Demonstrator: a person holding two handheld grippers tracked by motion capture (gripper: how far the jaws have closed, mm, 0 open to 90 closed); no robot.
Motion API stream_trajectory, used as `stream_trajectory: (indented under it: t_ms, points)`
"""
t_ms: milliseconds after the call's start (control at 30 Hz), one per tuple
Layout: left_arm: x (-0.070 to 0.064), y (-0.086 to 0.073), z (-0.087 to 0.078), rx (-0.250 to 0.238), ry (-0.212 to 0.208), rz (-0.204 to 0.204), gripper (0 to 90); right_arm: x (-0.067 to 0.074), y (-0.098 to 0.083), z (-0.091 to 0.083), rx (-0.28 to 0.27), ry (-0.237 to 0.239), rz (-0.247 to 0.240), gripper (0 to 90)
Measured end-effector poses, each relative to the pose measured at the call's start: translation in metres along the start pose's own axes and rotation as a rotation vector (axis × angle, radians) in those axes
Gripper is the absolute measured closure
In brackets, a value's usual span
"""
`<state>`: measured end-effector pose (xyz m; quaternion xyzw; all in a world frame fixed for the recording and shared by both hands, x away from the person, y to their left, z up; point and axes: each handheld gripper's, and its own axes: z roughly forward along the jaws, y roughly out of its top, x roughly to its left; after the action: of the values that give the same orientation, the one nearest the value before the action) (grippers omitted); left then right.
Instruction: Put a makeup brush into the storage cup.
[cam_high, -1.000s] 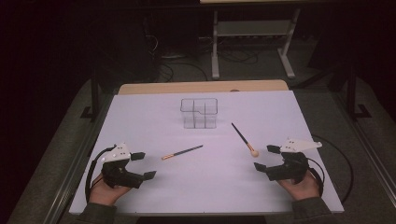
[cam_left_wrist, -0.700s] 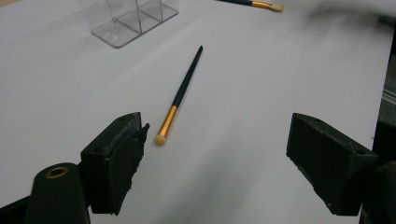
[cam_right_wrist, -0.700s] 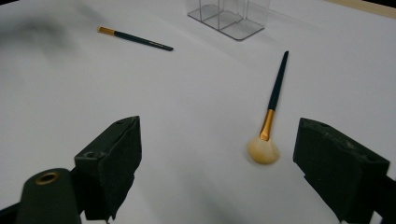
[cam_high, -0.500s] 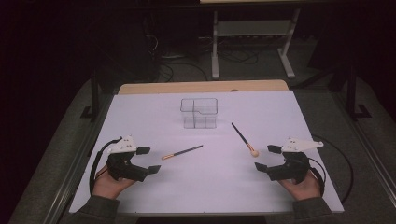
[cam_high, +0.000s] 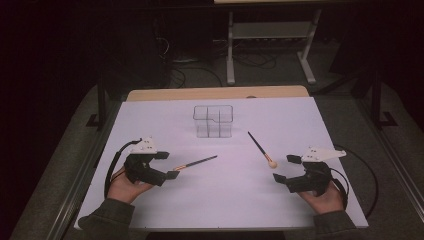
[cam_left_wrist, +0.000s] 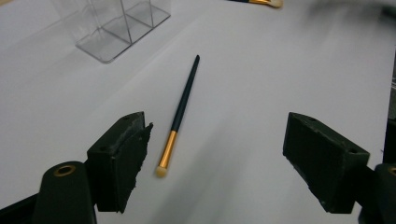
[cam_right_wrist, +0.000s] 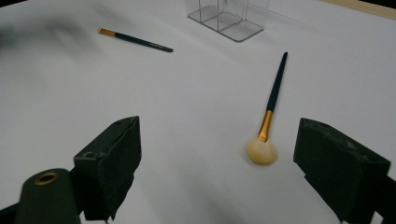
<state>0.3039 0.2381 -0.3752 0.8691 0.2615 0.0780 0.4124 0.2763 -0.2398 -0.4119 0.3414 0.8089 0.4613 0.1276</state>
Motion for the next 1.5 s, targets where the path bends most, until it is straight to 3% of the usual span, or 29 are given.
stream_trajectory:
  t_ms: [600,933,1067,1200,1500]
  points:
    - [0.012,0.024,0.024,0.067,-0.027,0.027,26.4,-0.004,0.001,-0.001,0.005,-0.007,0.013,14.1]
    - [0.020,0.040,0.042,0.141,-0.033,0.056,31.6,-0.004,0.001,-0.001,0.002,-0.005,0.015,14.1]
    - [0.022,0.043,0.047,0.154,-0.030,0.064,34.7,-0.005,0.001,0.000,0.007,-0.005,0.013,14.1]
    - [0.025,0.046,0.057,0.191,-0.045,0.044,39.6,-0.005,0.002,0.000,0.014,-0.003,0.011,14.5]
    - [0.031,0.046,0.071,0.252,-0.027,0.069,43.0,-0.008,0.002,0.001,0.023,0.006,0.013,14.7]
